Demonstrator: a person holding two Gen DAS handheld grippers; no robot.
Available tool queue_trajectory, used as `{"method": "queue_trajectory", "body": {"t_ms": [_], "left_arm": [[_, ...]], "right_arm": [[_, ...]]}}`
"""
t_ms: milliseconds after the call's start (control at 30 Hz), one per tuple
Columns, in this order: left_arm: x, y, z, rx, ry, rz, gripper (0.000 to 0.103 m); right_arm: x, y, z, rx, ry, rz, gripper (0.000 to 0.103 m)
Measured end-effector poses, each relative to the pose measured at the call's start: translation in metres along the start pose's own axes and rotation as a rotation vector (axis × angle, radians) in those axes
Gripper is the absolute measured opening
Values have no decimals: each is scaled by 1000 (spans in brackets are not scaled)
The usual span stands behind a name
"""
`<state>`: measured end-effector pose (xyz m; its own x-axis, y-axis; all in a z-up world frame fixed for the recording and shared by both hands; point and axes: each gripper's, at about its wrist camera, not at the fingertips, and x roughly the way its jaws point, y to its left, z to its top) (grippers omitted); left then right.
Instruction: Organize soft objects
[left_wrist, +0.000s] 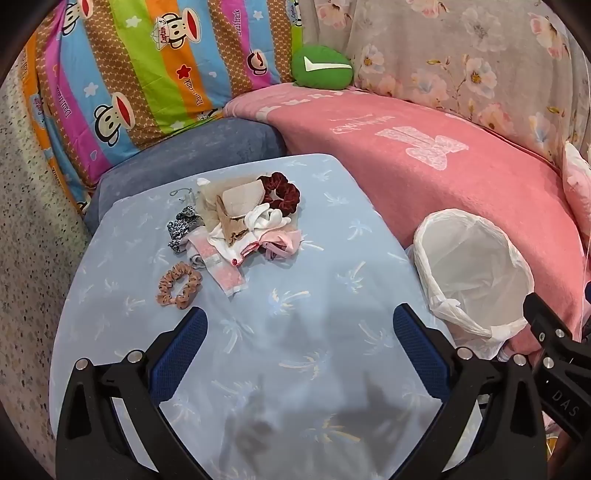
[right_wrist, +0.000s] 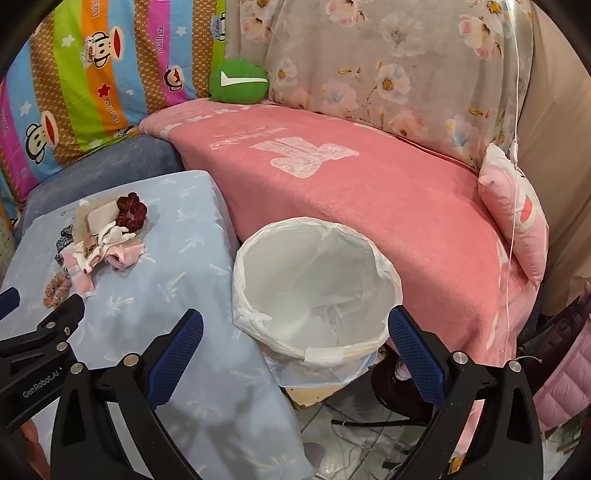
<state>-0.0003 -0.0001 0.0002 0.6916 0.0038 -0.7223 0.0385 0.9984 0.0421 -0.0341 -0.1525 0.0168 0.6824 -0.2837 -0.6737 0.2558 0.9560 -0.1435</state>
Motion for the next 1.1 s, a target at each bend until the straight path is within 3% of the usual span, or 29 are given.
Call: {"method": "queue_trajectory", "body": {"t_ms": [1100], "left_arm": [[-3, -9, 3, 11, -3, -5, 96]], "right_arm": [[0, -2, 0, 7, -2, -1, 97]]}}
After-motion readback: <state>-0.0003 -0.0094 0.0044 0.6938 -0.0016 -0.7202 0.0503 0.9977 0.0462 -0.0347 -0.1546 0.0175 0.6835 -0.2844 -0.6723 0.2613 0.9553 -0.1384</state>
